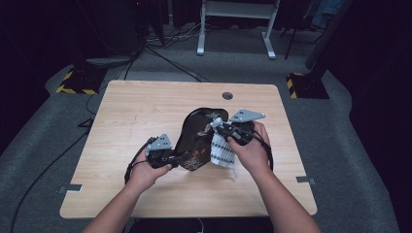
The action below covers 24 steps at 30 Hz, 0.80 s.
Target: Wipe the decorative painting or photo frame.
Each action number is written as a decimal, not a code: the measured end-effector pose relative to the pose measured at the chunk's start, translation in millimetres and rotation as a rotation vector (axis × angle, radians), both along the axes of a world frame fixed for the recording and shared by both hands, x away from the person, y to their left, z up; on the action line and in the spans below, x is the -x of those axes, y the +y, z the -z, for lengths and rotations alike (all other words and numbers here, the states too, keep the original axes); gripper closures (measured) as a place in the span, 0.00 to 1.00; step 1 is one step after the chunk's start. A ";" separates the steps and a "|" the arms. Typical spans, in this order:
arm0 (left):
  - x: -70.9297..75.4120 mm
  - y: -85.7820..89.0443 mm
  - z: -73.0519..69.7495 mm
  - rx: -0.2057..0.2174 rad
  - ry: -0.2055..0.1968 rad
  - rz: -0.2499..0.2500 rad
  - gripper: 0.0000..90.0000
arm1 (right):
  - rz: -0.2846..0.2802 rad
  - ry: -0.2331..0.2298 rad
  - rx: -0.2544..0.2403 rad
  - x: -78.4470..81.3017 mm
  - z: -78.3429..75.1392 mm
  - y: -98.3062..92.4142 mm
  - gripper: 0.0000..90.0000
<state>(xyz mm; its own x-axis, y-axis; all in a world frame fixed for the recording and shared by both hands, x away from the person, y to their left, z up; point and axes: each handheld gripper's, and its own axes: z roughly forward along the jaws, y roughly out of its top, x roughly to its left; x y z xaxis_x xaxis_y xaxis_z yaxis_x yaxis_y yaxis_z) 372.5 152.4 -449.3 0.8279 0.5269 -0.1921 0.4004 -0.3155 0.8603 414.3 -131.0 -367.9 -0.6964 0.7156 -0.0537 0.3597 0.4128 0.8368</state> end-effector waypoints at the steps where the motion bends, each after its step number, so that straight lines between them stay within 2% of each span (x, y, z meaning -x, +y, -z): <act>1: 0.1 -0.1 0.0 0.001 0.001 0.000 0.88 | 0.016 0.001 -0.001 -2.6 0.4 -4.0 0.86; 5: 0.3 -0.5 -0.1 0.001 0.002 -0.003 0.88 | 0.053 0.011 -0.020 -9.3 2.2 -14.7 0.86; 9: 1.2 -1.4 -0.3 -0.008 -0.004 -0.004 0.88 | 0.053 -0.007 -0.021 -5.5 4.1 -11.4 0.86; 13: 1.0 -1.3 -0.3 -0.006 -0.002 -0.004 0.88 | -0.008 -0.007 -0.012 4.8 5.9 2.9 0.86; 15: 1.1 -1.3 -0.2 -0.005 -0.002 -0.006 0.89 | -0.054 -0.015 0.005 13.9 7.1 16.8 0.86; 17: 1.3 -1.4 -0.5 -0.012 -0.009 -0.005 0.89 | -0.064 -0.017 0.010 16.0 7.2 19.9 0.86; 22: 1.2 -1.4 -0.6 -0.013 -0.008 -0.004 0.89 | -0.145 -0.009 0.018 29.0 9.9 39.1 0.86; 24: 1.2 -1.0 -0.6 -0.013 -0.009 -0.004 0.89 | -0.149 -0.008 0.018 29.9 10.1 40.4 0.86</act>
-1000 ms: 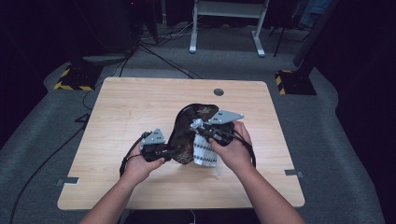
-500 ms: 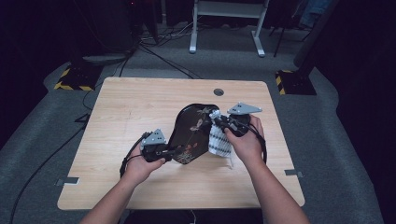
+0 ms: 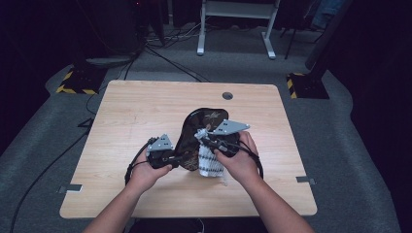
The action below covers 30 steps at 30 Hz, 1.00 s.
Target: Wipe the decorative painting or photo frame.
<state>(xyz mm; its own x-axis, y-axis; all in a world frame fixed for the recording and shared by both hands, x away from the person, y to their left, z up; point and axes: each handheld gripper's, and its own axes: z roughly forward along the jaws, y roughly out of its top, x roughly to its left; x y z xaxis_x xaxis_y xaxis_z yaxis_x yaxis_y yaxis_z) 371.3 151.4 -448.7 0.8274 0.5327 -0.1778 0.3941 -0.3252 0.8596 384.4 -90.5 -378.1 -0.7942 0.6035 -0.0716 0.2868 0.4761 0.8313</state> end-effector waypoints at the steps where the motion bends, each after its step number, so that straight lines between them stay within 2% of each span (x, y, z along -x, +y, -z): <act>1: 0.0 0.1 0.0 0.000 0.000 0.001 0.89 | 0.000 -0.004 0.004 0.3 0.1 0.7 0.86; 4: 0.4 0.1 0.1 -0.002 -0.003 0.000 0.89 | 0.008 0.007 -0.012 -4.0 -0.9 -4.5 0.86; 6: 0.5 0.1 0.2 -0.002 -0.005 0.002 0.88 | 0.035 0.003 -0.017 -8.7 -2.1 -12.4 0.86; 7: 0.4 0.2 0.2 0.000 -0.004 0.003 0.88 | 0.071 0.005 -0.023 -14.5 -2.7 -21.4 0.86; 9: 0.3 0.1 0.2 0.002 -0.003 0.004 0.88 | 0.082 0.006 -0.024 -16.9 -2.6 -24.8 0.86; 12: 0.2 -0.2 0.0 0.001 -0.005 0.006 0.88 | 0.146 0.020 -0.033 -29.0 -0.8 -42.1 0.86; 18: 0.4 -0.6 -0.2 0.000 -0.004 0.009 0.87 | 0.194 0.031 -0.041 -38.9 1.0 -56.5 0.86; 20: 0.2 -0.7 -0.4 -0.003 -0.006 0.009 0.87 | 0.199 0.041 -0.056 -40.3 1.6 -58.7 0.86; 23: 0.2 -0.3 -0.3 -0.008 -0.004 0.009 0.88 | 0.192 0.032 -0.047 -36.2 2.4 -53.7 0.86; 25: 0.2 -0.4 -0.4 -0.008 -0.005 0.008 0.88 | 0.166 0.032 -0.040 -30.8 3.3 -45.7 0.86; 26: 0.3 -0.5 -0.4 -0.009 -0.006 0.007 0.88 | 0.134 0.027 -0.027 -24.5 4.5 -36.4 0.86; 28: 0.5 -0.6 -0.4 -0.008 -0.004 0.005 0.88 | 0.123 0.026 -0.023 -22.0 5.0 -32.9 0.86; 30: 0.8 -0.8 -0.4 -0.007 -0.002 0.004 0.88 | 0.088 0.024 -0.012 -15.1 7.0 -23.2 0.86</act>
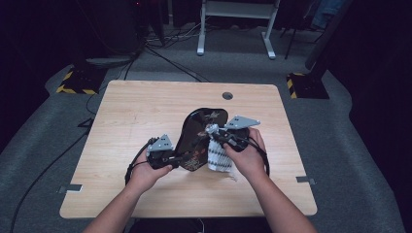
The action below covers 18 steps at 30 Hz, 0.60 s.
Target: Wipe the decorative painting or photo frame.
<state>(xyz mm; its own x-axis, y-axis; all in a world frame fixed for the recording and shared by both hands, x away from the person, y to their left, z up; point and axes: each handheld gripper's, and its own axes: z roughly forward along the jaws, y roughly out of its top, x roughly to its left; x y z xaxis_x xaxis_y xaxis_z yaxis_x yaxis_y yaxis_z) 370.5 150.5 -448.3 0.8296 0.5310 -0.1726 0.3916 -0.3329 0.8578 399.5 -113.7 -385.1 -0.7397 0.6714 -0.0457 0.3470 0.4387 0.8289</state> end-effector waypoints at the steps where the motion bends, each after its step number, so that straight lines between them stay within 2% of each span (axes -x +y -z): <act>1: -0.2 0.2 0.0 0.001 0.003 0.000 0.88 | -0.014 -0.001 0.006 2.9 1.0 4.0 0.86; 6: -0.6 1.2 0.0 0.004 0.006 0.000 0.89 | -0.089 0.005 0.031 17.4 7.4 24.5 0.86; 9: -0.4 1.5 0.3 0.008 0.008 0.001 0.89 | -0.094 0.002 0.037 18.1 8.1 25.5 0.86; 10: -0.3 1.6 0.3 0.007 0.006 0.000 0.89 | -0.087 0.017 0.022 15.1 7.8 21.9 0.86; 12: -0.3 1.7 0.3 0.007 0.007 -0.002 0.89 | -0.078 0.019 0.018 12.8 7.6 18.9 0.86; 17: -0.9 1.6 1.0 0.014 0.007 0.001 0.88 | -0.002 0.036 -0.006 -1.3 8.0 -1.7 0.86; 18: -0.8 1.5 1.0 0.013 0.005 0.002 0.88 | 0.029 0.040 -0.008 -6.7 8.7 -9.6 0.86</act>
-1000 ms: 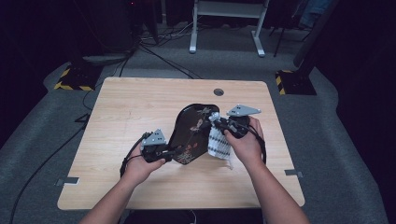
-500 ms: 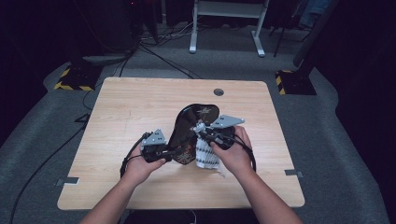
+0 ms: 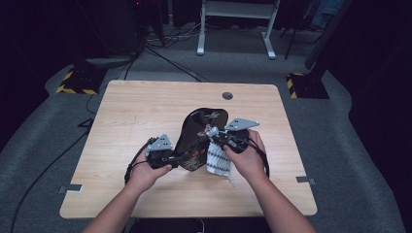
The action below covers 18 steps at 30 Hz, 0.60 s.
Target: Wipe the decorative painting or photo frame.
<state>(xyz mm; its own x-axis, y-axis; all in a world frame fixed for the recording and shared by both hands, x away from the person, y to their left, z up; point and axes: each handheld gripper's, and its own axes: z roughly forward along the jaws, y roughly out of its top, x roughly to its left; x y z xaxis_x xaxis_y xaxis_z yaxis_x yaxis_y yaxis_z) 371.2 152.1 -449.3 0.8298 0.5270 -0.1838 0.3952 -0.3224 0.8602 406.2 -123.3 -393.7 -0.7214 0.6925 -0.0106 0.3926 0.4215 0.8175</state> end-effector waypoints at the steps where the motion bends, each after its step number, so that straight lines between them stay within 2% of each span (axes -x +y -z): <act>1: 0.0 0.0 0.0 0.000 0.000 0.000 0.88 | 0.000 0.000 0.000 0.0 0.0 0.0 0.86; 5: 0.2 0.2 0.1 0.002 0.002 0.000 0.88 | 0.053 0.004 -0.003 -10.1 0.3 -13.4 0.86; 9: 0.5 -0.1 0.0 0.000 0.001 -0.001 0.88 | 0.067 0.003 -0.018 -11.9 1.9 -17.6 0.86; 10: 0.7 -0.2 -0.1 0.000 0.001 0.000 0.88 | 0.058 -0.013 0.007 -8.0 2.3 -12.6 0.86; 12: 0.7 -0.2 -0.1 0.000 0.001 -0.001 0.88 | 0.049 -0.016 0.011 -6.3 2.7 -10.1 0.86; 18: 0.9 0.2 0.1 0.001 0.002 -0.005 0.88 | -0.043 -0.021 0.022 11.1 4.8 15.1 0.86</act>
<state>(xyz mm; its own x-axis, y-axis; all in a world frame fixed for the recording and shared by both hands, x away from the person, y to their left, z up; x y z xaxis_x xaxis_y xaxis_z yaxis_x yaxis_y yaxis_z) 370.3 152.3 -449.4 0.8269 0.5307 -0.1859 0.3986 -0.3200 0.8595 395.1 -108.2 -398.6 -0.7500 0.6601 -0.0410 0.3563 0.4554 0.8159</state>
